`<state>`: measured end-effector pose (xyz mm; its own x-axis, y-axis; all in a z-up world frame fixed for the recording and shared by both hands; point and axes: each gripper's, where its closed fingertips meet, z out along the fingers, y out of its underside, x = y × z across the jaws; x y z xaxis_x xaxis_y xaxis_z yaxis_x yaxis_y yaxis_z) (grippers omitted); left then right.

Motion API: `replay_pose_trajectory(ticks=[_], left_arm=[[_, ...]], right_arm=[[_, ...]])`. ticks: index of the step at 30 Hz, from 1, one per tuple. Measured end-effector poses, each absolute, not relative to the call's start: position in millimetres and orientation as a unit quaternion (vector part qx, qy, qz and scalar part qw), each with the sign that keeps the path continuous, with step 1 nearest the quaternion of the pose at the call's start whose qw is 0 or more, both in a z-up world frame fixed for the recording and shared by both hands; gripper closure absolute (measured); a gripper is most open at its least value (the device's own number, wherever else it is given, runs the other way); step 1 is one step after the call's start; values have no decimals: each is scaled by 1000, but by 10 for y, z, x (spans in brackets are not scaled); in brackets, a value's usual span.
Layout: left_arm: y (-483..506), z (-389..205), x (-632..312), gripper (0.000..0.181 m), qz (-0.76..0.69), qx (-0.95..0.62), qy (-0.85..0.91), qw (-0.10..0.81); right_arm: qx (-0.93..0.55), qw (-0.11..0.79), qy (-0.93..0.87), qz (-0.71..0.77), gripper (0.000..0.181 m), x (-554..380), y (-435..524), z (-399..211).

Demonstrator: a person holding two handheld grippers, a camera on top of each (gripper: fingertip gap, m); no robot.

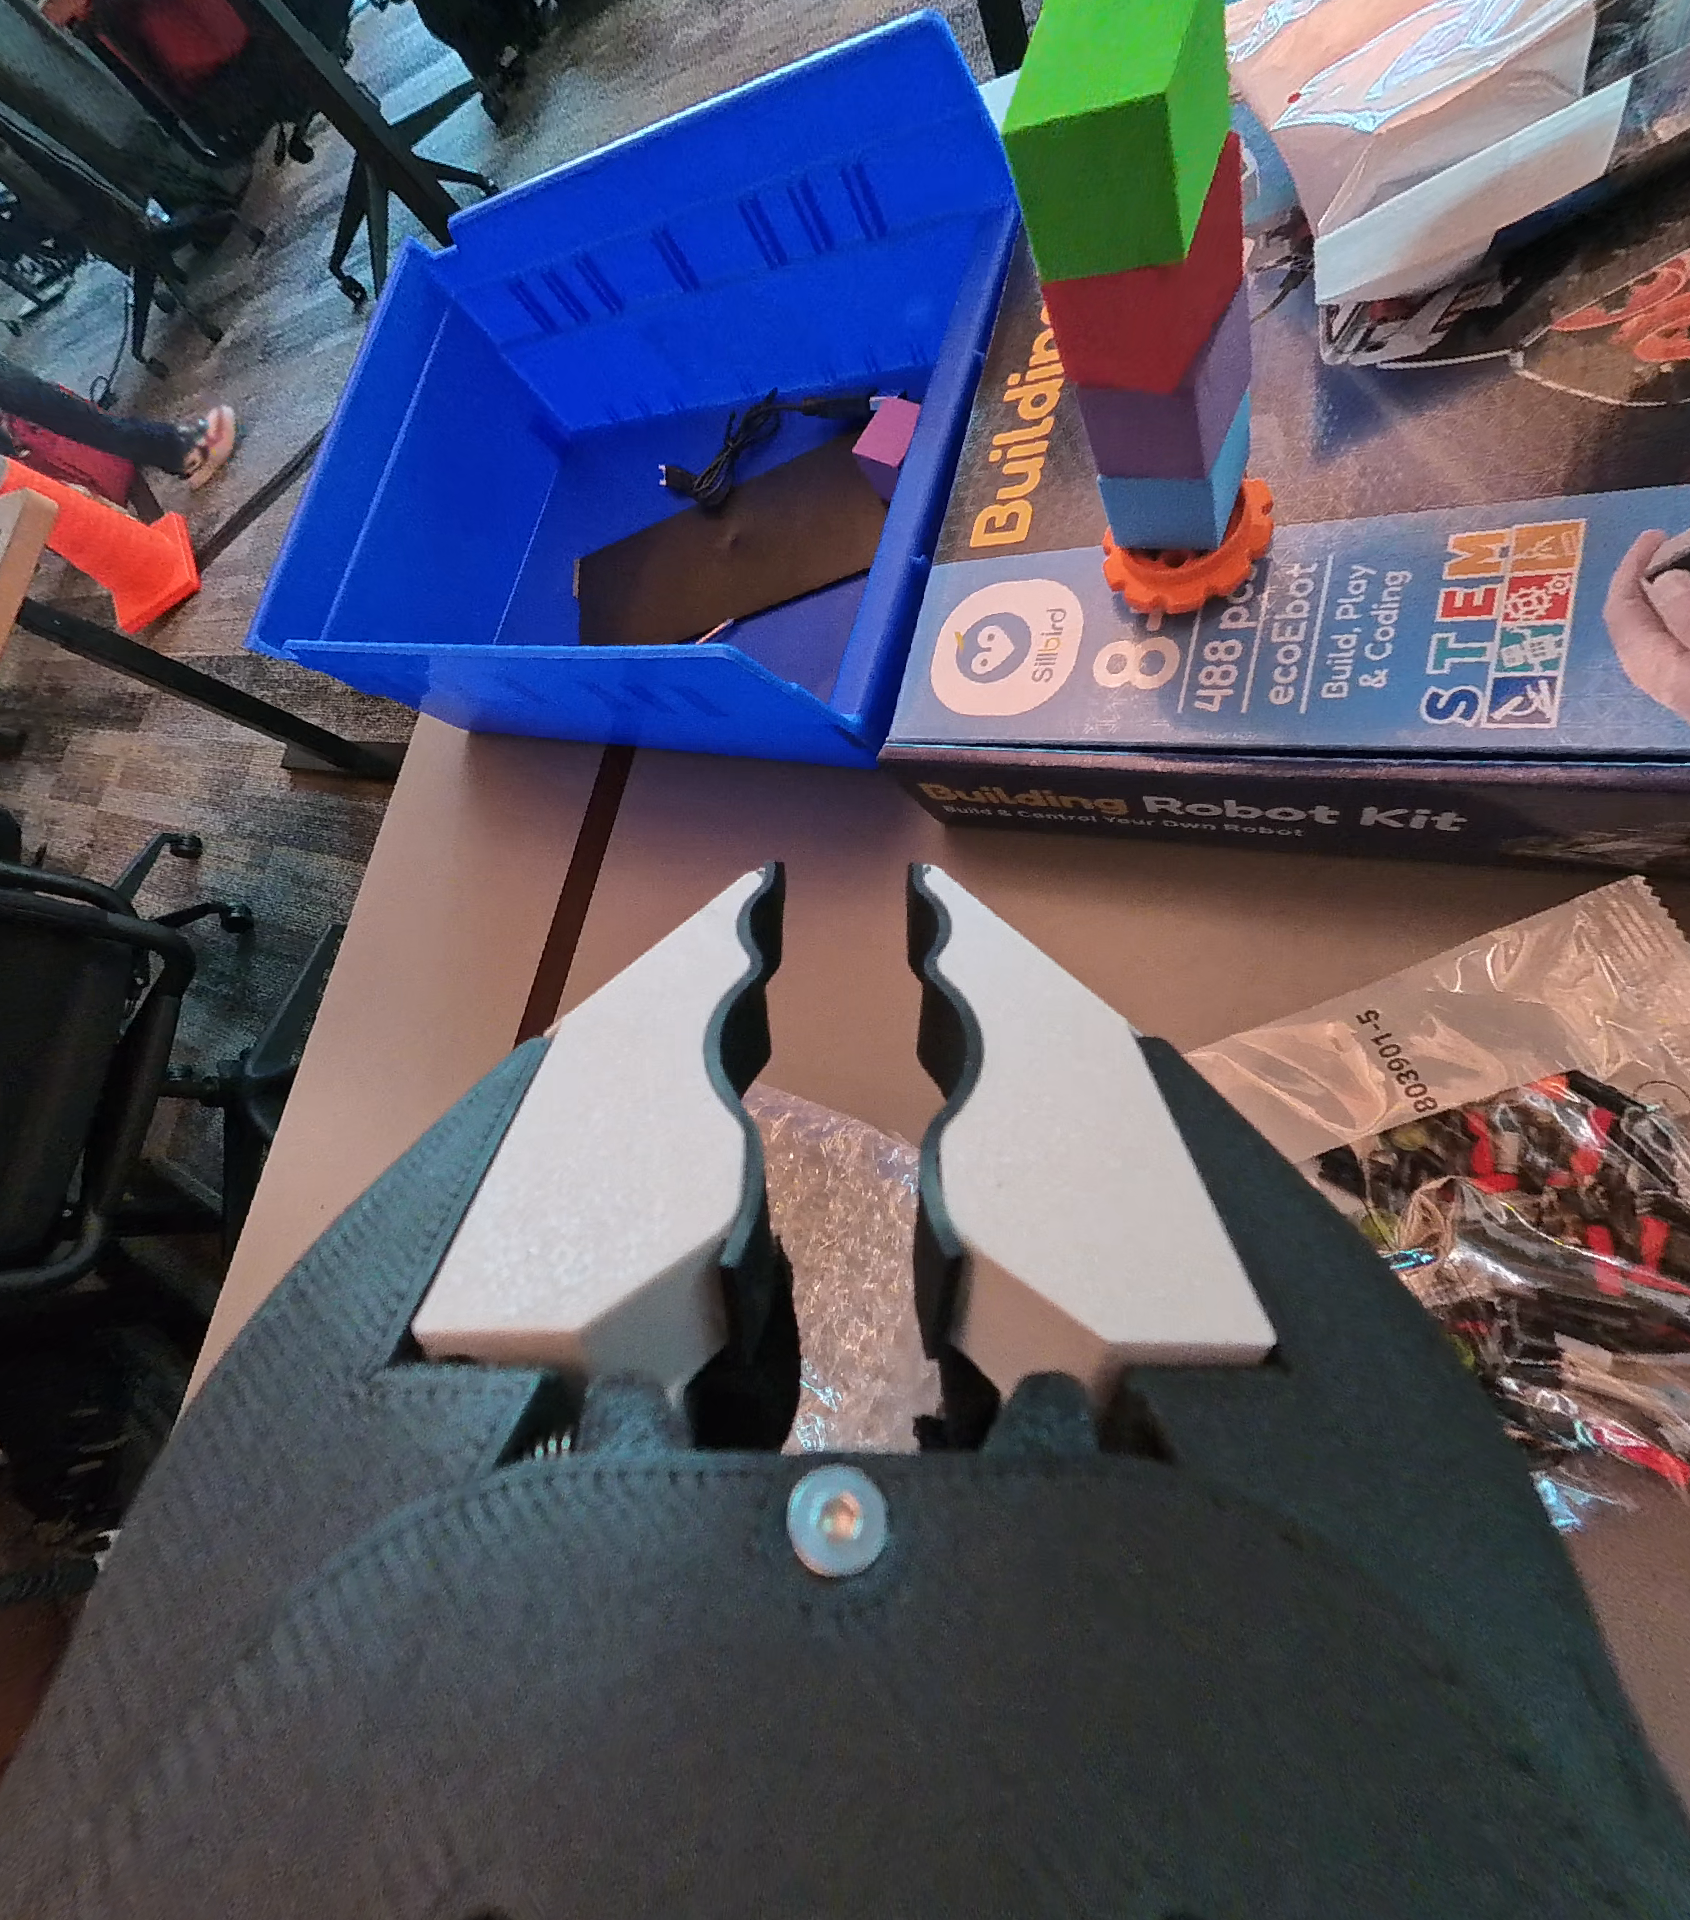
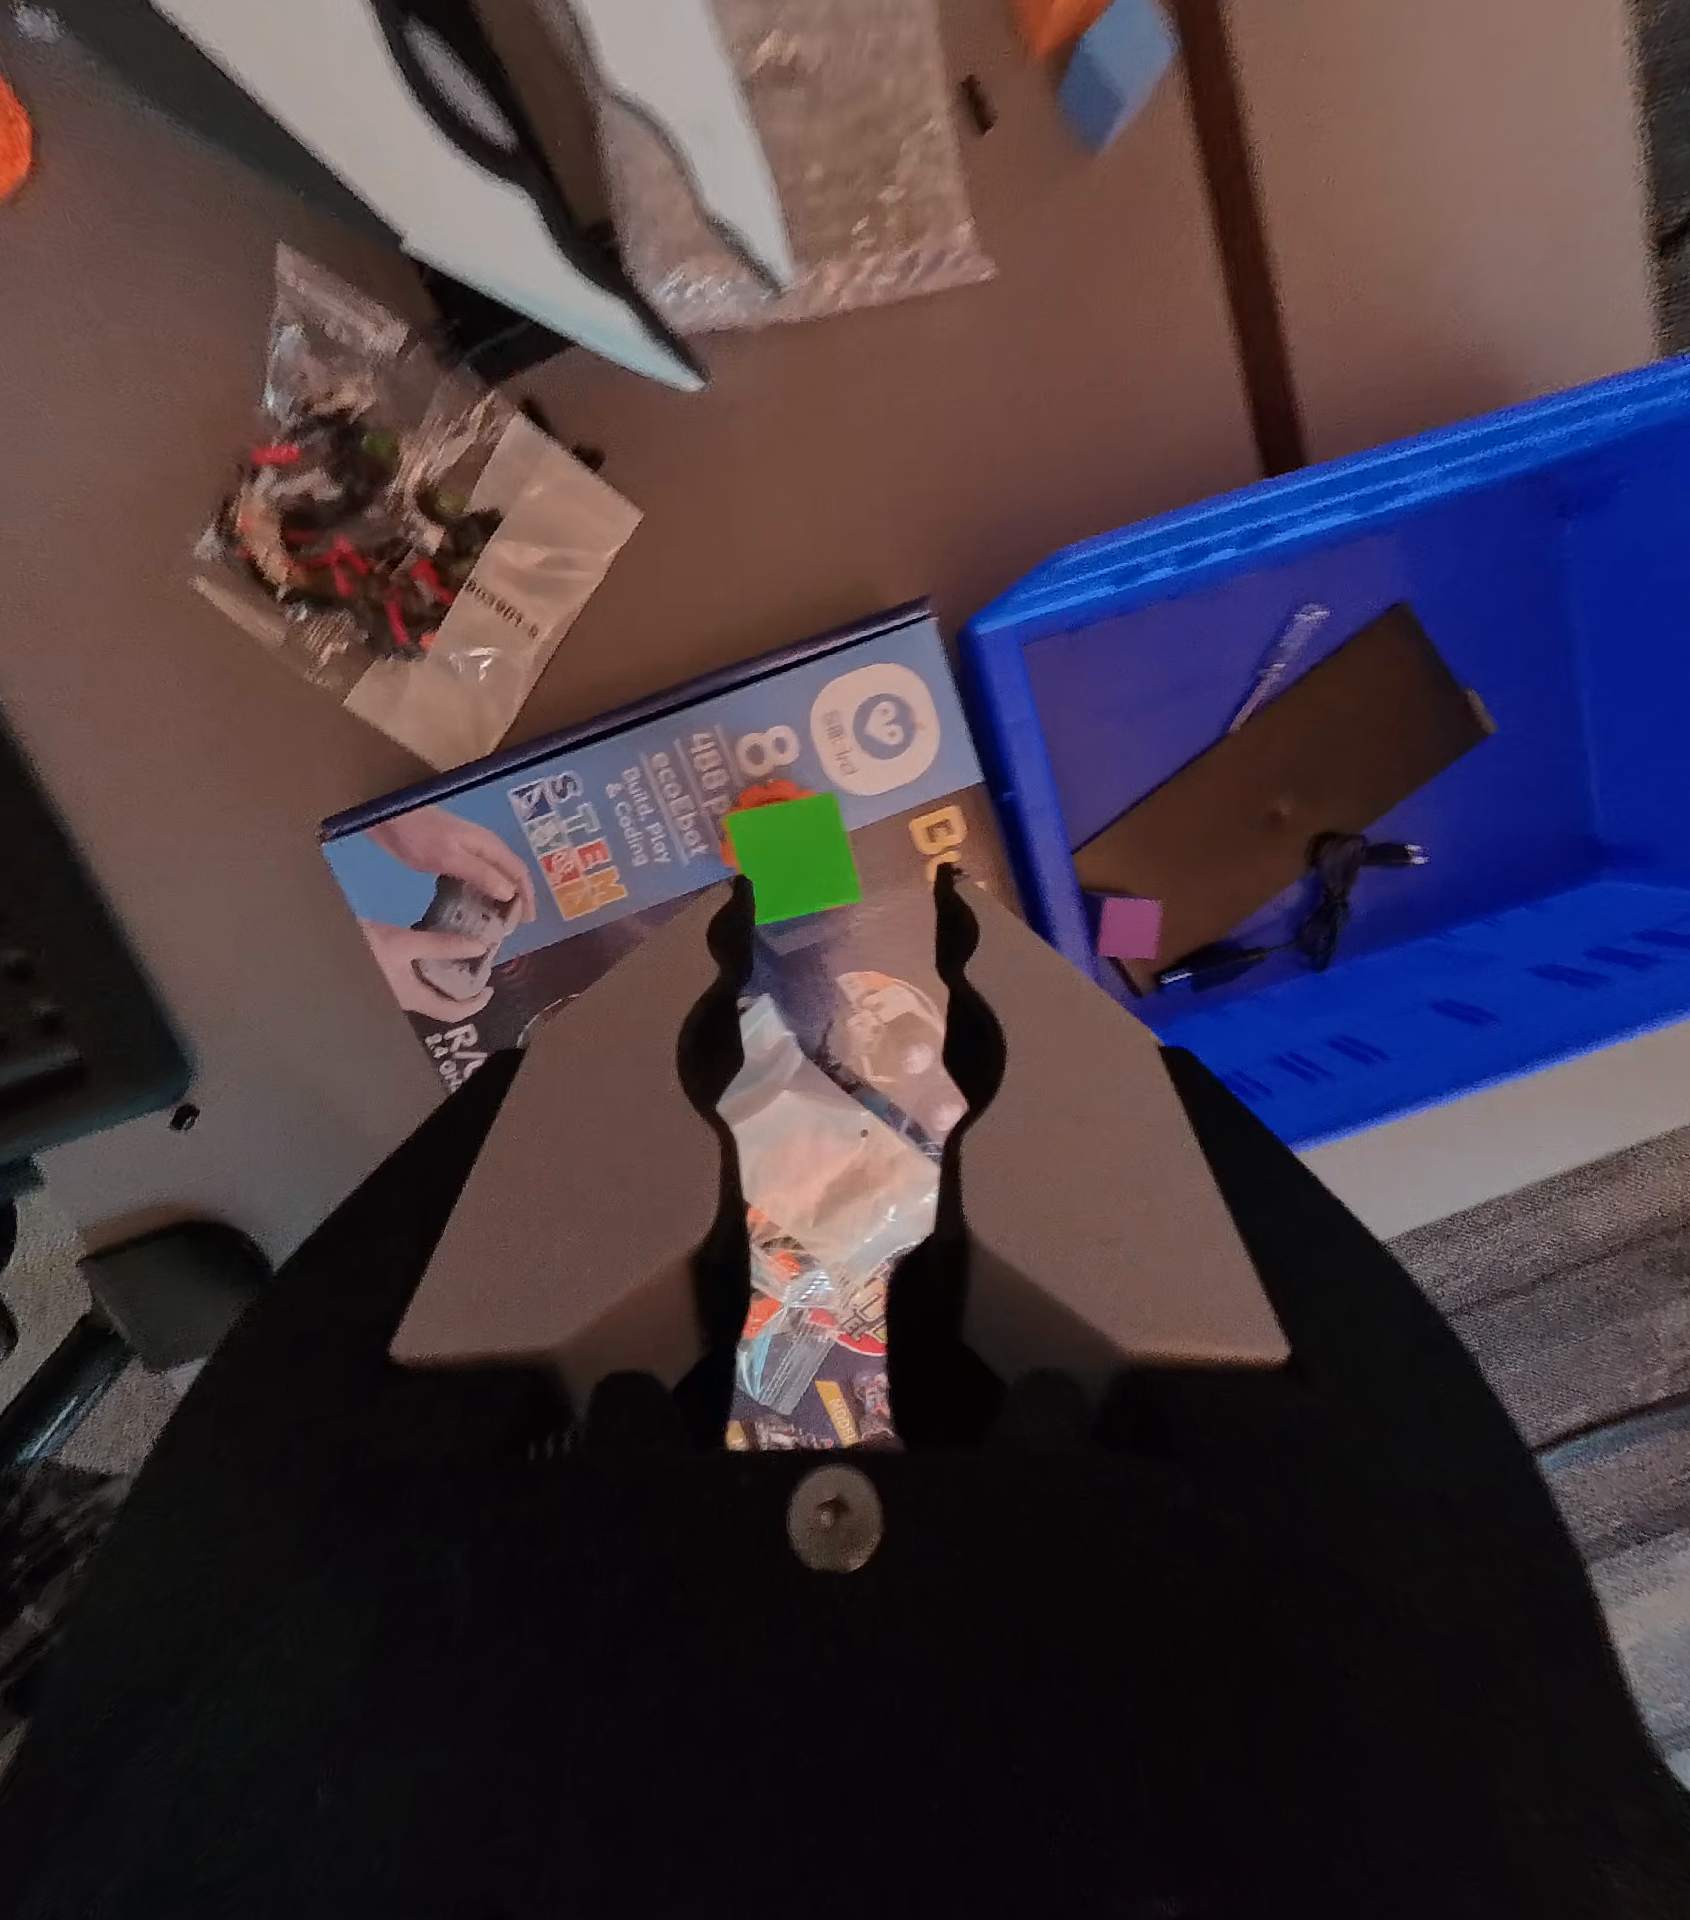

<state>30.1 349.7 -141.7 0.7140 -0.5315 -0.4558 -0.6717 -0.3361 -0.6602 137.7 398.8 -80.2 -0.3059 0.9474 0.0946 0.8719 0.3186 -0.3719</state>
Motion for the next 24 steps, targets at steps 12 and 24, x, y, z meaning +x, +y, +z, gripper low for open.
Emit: replay_pose_trajectory(ticks=[12, 24], left_arm=[[3510, -1464, 299, 159, 75, -816, 369, 439], [3544, -1582, 263, 159, 68, -823, 365, 429]], right_arm=[[-682, 102, -724, 13, 145, 1282, 5271, -1790], [-717, -40, -696, 13, 148, 1319, 5428, -2535]])
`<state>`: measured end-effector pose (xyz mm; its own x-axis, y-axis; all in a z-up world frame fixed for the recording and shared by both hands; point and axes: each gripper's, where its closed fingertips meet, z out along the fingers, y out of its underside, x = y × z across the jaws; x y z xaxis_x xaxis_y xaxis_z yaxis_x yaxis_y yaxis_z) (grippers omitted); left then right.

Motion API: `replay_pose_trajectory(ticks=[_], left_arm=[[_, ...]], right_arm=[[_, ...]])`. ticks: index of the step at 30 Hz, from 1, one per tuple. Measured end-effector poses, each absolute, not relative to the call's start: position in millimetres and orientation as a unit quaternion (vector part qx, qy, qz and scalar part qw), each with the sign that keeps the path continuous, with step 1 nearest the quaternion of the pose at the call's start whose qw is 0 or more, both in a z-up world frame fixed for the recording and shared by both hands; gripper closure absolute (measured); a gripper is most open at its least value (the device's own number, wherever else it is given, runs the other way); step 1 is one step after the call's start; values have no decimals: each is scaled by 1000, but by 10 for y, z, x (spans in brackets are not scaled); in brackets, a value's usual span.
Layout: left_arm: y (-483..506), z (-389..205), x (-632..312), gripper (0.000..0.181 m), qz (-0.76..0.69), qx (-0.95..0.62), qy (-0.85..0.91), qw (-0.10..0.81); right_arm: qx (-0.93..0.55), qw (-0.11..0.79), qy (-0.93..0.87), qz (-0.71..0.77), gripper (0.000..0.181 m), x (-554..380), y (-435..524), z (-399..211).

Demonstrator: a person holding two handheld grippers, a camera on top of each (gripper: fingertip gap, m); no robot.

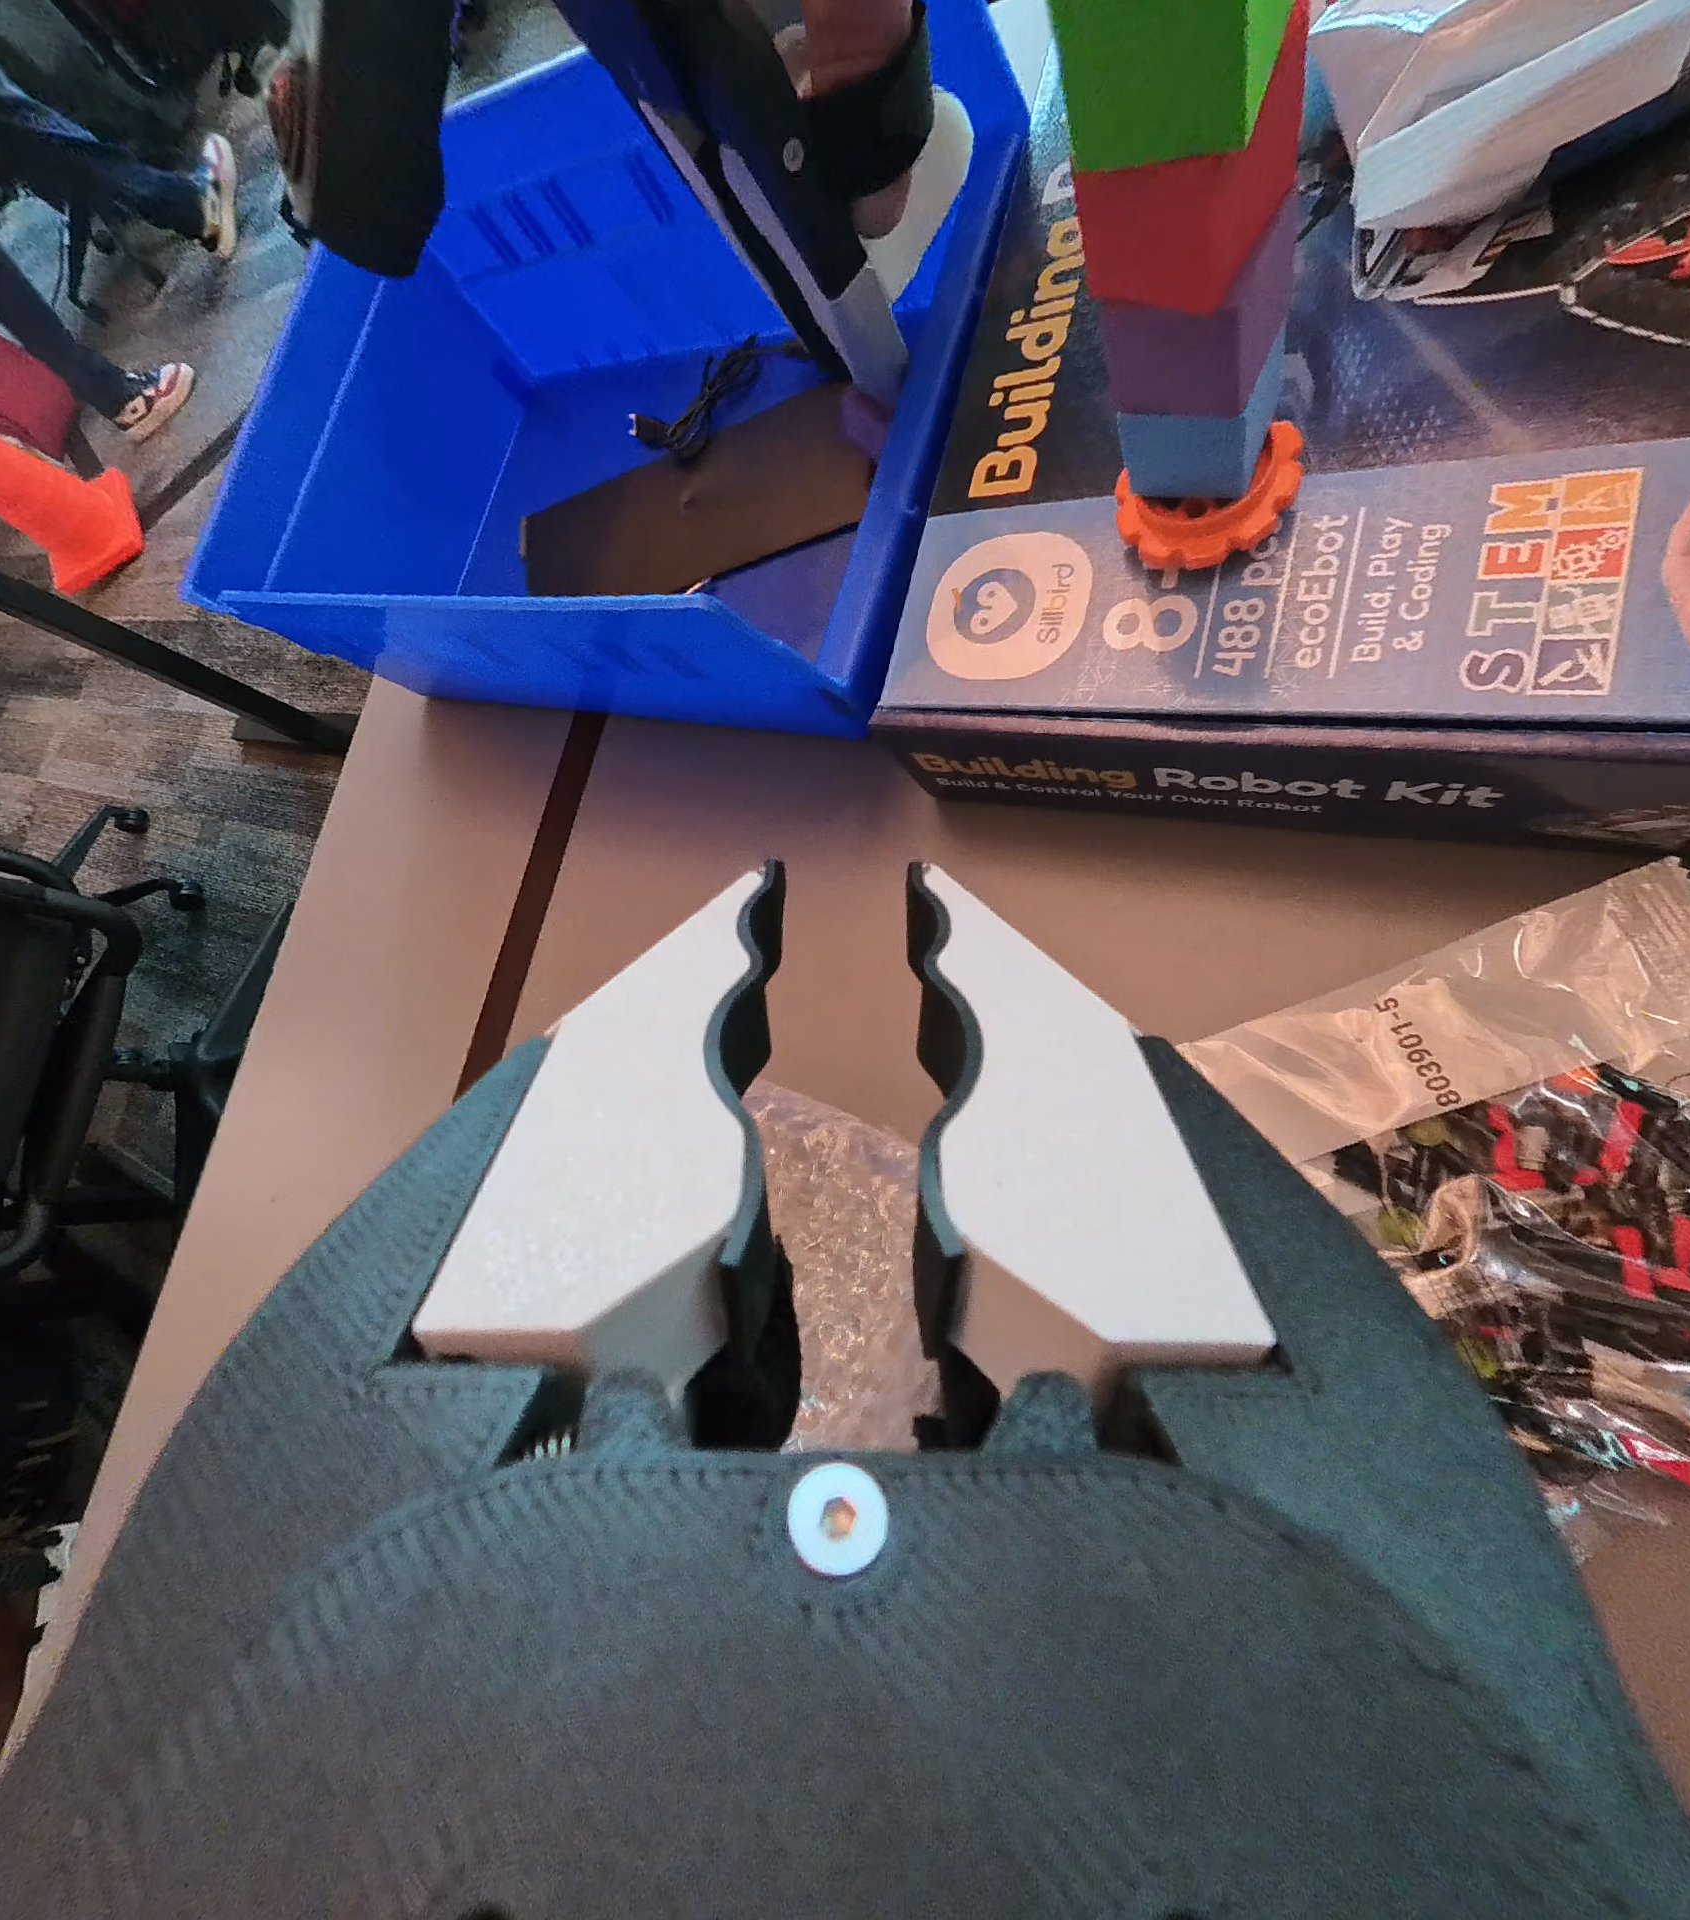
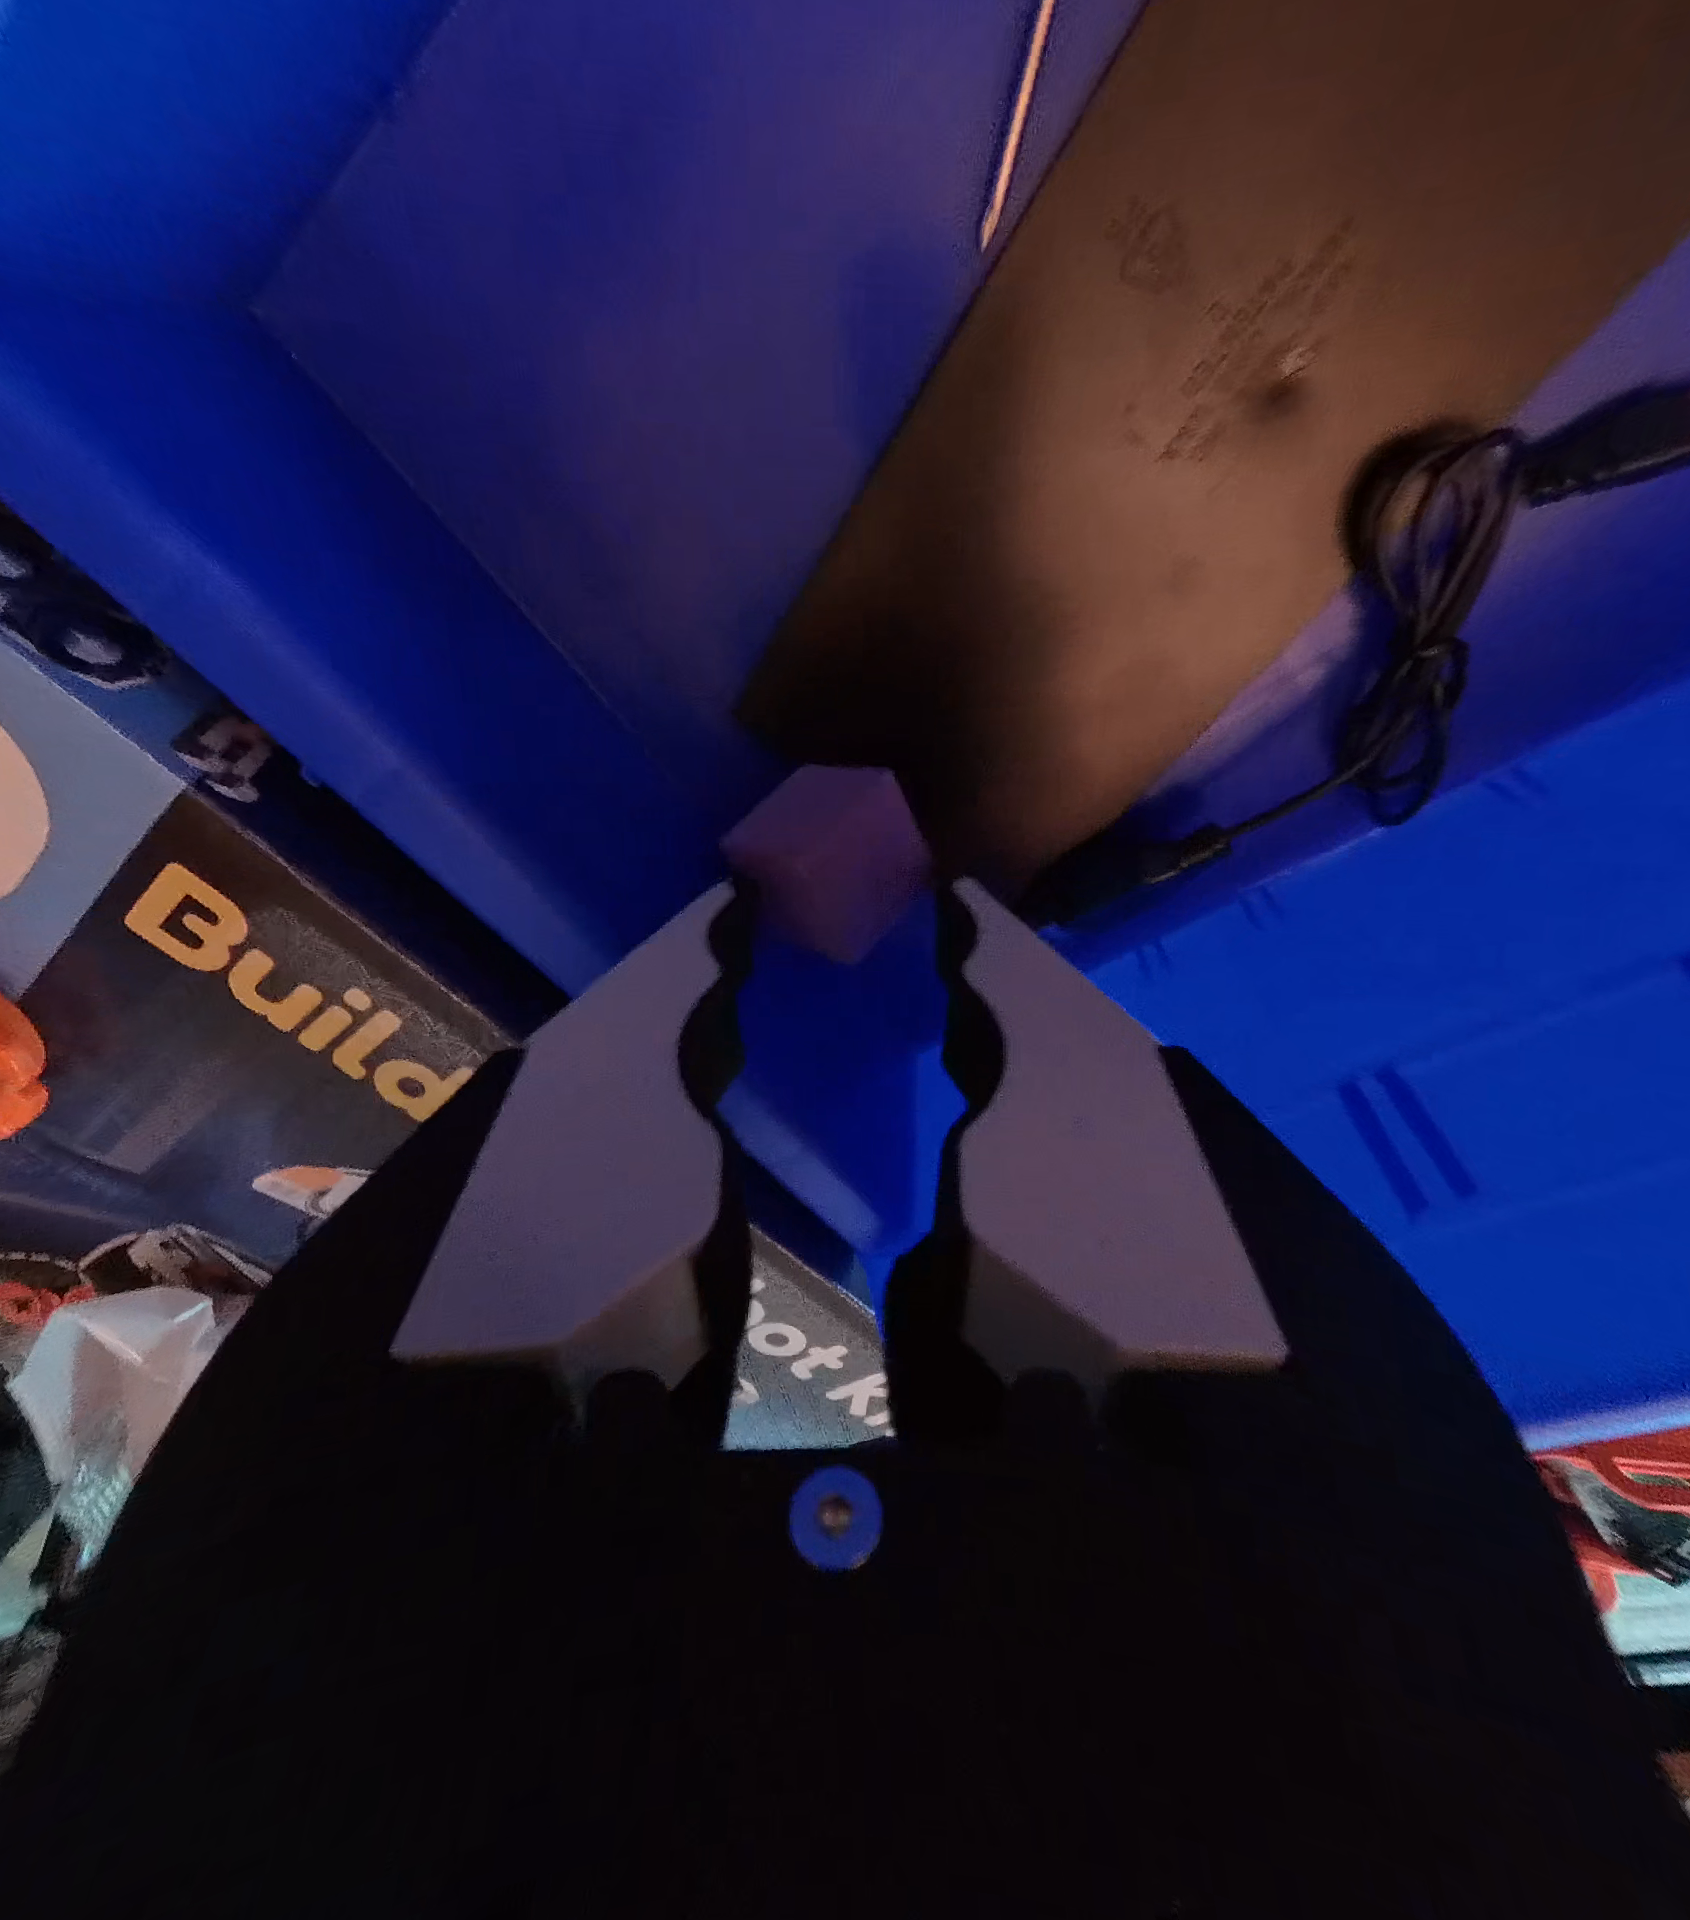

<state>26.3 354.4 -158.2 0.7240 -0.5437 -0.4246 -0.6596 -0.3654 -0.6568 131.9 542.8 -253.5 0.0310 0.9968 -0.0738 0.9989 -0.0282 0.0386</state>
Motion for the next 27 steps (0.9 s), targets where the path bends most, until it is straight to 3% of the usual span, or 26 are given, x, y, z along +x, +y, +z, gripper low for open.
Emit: replay_pose_trajectory(ticks=[4, 9, 18, 27], left_arm=[[3547, -1631, 287, 159, 67, -825, 369, 423], [3550, -1638, 278, 159, 67, -826, 368, 423], [3557, -1669, 264, 159, 66, -828, 367, 419], [3528, -1595, 269, 160, 72, -824, 370, 423]], right_arm=[[717, 56, 695, -21, 149, 1310, 5435, -2557], [720, 13, 691, -55, 150, 1213, 5487, -2403], [641, -138, 742, -138, 150, 1213, 5053, -1190], [552, -158, 814, -89, 149, 1353, 4217, -652]])
